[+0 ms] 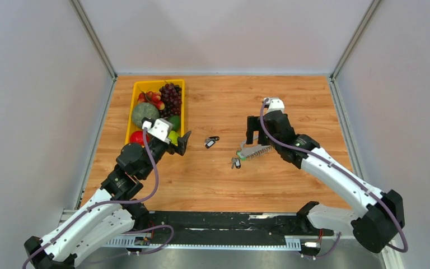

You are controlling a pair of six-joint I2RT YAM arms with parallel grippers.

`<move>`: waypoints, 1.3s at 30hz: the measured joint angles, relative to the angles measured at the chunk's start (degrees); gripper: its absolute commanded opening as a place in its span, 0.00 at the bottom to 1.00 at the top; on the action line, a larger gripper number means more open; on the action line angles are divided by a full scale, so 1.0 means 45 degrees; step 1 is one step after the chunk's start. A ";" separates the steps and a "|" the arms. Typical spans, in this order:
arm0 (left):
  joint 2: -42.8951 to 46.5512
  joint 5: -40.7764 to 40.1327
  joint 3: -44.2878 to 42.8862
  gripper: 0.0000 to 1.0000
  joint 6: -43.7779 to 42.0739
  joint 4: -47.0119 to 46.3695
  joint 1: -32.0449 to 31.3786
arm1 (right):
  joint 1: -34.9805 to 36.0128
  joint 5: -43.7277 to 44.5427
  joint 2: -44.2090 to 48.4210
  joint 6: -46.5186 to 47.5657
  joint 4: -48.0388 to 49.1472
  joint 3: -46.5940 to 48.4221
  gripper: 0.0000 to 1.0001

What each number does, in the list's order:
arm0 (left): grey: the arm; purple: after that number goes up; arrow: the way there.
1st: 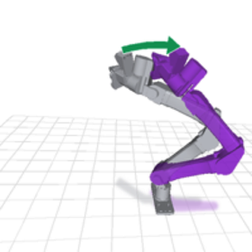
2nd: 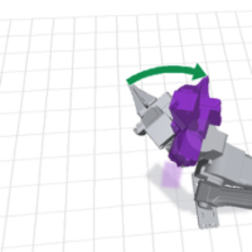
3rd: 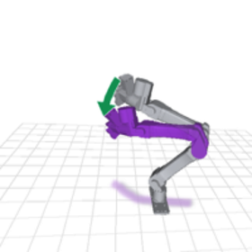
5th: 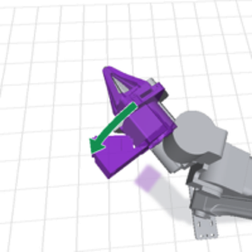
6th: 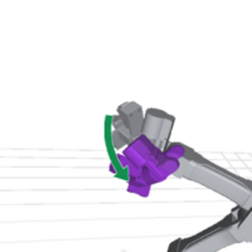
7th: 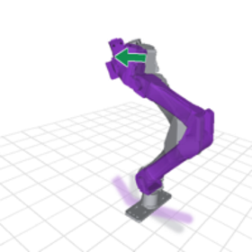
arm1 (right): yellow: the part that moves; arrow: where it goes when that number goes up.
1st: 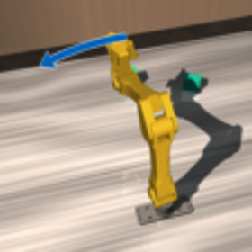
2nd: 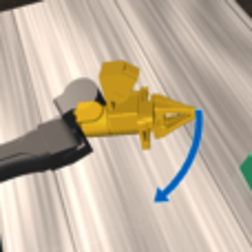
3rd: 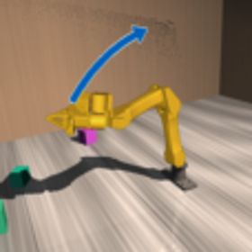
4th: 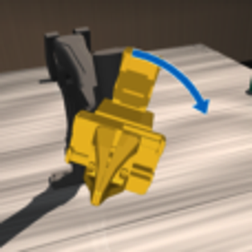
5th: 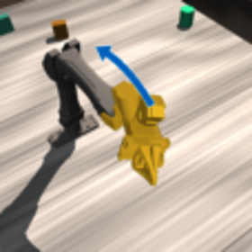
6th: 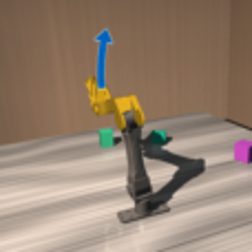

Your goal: Remove the keys from the keyring

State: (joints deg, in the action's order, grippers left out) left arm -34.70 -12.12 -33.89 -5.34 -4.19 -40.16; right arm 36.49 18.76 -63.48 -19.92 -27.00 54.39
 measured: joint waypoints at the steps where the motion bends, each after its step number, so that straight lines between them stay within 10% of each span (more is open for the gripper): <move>1: -0.0019 0.0199 0.0005 1.00 -0.0029 0.0029 0.0000 | 0.0000 -0.0248 -0.0355 0.0019 -0.0034 -0.0063 0.88; 10: -0.0321 0.1472 0.0068 1.00 -0.0136 0.0029 0.0000 | 0.0000 -0.1792 -0.1710 0.0379 0.0311 -0.0845 0.51; 31: -0.0651 0.2059 0.0117 1.00 -0.0466 0.0044 0.0000 | 0.0000 -0.2365 -0.5430 0.1122 0.2205 -0.2098 0.46; 39: -0.0651 0.2074 0.0117 1.00 -0.0563 0.0044 0.0000 | 0.0000 -0.2249 -0.6125 0.1054 0.3254 -0.1865 0.02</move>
State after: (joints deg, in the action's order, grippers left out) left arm -37.63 -2.79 -33.36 -7.88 -3.99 -40.16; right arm 36.49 8.64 -91.05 -15.18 -12.36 46.00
